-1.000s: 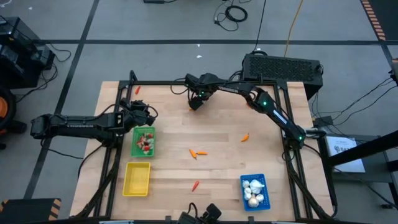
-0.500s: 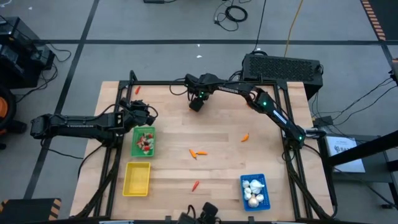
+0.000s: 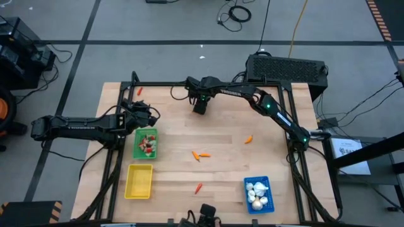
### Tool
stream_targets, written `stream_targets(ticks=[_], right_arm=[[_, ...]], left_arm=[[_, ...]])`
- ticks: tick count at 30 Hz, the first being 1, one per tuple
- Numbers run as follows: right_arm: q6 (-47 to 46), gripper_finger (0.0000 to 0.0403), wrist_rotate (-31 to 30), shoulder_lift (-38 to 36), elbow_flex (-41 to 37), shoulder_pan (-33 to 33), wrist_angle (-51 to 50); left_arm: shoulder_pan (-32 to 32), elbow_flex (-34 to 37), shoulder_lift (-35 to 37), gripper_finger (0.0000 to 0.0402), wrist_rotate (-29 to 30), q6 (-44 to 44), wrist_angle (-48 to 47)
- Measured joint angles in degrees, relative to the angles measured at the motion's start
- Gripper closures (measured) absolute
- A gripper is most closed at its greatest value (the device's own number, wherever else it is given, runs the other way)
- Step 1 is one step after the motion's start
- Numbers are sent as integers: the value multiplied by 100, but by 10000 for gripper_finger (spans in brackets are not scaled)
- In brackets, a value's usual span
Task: Sort produce into baskets
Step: Put the green mushroom into the green bin
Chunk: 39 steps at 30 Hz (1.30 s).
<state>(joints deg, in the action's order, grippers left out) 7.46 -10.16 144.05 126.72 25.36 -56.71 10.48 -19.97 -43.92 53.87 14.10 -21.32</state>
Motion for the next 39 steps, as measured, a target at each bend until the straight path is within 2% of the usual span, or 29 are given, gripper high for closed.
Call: stream_targets(ticks=[19, 27, 36, 39], right_arm=[[378, 294, -41, 0, 0, -54, 105], [615, 315, -89, -2, 4, -90, 406], [868, 326, -774, -2, 43, -237, 93], [862, 332, -836, -10, 139, -265, 38]], left_arm=[[0, 0, 0, 226, 172, -1, -5], [2, 0, 1, 226, 213, -18, 26], [2, 0, 0, 226, 216, -144, 122], [2, 0, 0, 226, 216, -143, 138]])
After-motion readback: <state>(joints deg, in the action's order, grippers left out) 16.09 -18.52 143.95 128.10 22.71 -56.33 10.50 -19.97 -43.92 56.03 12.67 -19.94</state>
